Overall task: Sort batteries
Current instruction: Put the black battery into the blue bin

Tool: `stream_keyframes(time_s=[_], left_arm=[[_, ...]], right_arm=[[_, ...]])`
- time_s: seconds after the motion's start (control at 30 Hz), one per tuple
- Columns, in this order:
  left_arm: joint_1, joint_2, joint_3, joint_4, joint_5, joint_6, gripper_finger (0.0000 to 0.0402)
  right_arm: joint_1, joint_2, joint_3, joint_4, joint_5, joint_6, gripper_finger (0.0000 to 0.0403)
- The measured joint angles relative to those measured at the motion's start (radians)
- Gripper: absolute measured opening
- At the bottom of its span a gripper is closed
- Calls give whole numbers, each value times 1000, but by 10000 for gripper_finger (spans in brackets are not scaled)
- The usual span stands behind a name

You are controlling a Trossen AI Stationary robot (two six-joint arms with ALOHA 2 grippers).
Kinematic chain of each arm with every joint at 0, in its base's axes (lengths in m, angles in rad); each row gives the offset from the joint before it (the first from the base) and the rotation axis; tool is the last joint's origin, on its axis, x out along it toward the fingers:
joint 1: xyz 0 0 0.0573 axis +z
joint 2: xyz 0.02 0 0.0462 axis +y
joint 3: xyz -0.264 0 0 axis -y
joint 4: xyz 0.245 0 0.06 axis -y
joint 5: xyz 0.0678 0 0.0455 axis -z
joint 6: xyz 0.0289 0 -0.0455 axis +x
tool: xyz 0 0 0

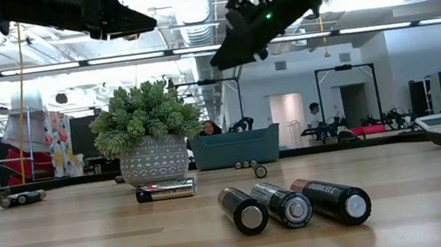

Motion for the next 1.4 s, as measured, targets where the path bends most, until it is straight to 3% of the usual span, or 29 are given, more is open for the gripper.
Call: stream_keyframes(time_s=[0.37, 0.47, 0.87, 1.4], left_arm=[[0, 0, 0, -14, 0, -8, 192], [0, 0, 0, -14, 0, -8, 192], [0, 0, 0, -17, 0, -9, 192], [0, 0, 0, -18, 0, 3, 192]], right_arm=[[225, -21, -115, -127, 40, 155, 225], [288, -20, -122, -176, 116, 207, 225], [471, 64, -122, -280, 274, 617, 225], [510, 234, -101, -212, 302, 761, 225]])
